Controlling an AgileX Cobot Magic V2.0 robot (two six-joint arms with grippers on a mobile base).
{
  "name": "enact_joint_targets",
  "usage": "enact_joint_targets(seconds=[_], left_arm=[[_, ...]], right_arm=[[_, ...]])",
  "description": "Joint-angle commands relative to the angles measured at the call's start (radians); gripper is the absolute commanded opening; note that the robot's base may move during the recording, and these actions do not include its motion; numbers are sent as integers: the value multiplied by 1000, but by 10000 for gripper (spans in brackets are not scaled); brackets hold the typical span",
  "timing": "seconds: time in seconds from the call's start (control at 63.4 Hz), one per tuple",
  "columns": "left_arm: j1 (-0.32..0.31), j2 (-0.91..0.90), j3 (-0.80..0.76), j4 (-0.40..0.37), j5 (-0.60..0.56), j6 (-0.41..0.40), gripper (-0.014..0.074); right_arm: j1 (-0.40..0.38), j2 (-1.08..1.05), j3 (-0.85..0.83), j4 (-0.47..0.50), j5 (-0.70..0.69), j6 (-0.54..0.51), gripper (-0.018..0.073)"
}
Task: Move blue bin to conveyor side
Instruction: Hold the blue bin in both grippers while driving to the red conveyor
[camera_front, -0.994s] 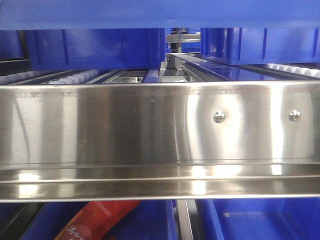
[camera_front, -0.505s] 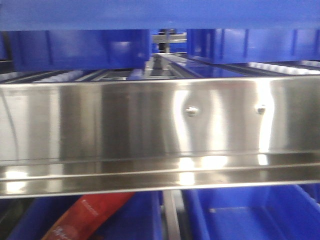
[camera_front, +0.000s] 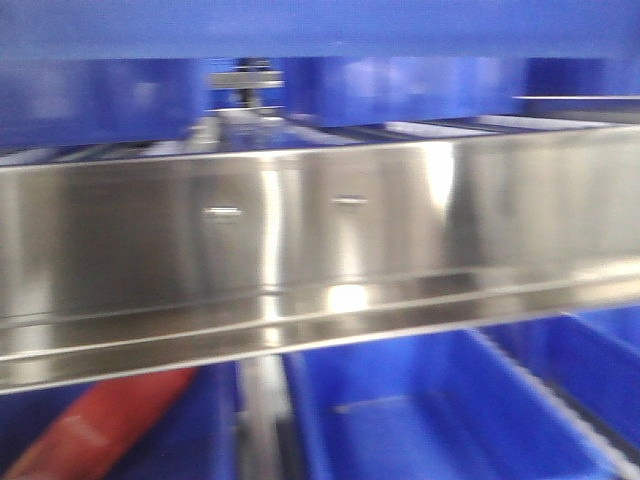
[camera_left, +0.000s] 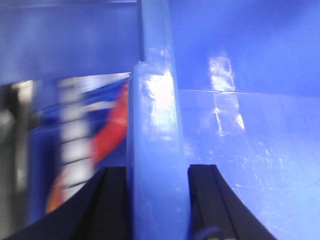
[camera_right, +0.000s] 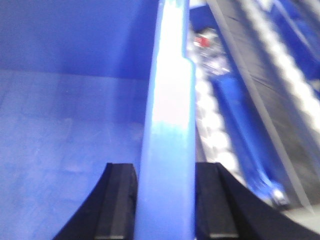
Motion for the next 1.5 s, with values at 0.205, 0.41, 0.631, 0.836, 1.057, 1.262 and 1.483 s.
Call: enact_joint_targets(seconds=[0.205,0.41,0.631,0.836,1.057,1.262,1.483], left_arm=[[-14,-27,-16,-42,-72,7,-20],[-14,-27,-16,-42,-25,7,-20],[-14,-27,-16,-42,-45,7,-20],[-14,-27,-16,-42,-70,7,-20],[-14,-27,-16,-42,-70,7,-20],[-14,-27,-16,-42,-70,7,-20],[-14,-27,-16,-42,-70,7,-20]], right_arm=[[6,-20,-13,22,-101,-17,-81],[6,-20,-13,22,-101,-17,-81],[6,-20,-13,22,-101,-17,-81],[6,-20,-13,22,-101,-17,-81],[6,-20,-13,22,-101,-17,-81],[6,-20,-13,22,-101,-17,-81],[6,-20,-13,22,-101,-17,-81]])
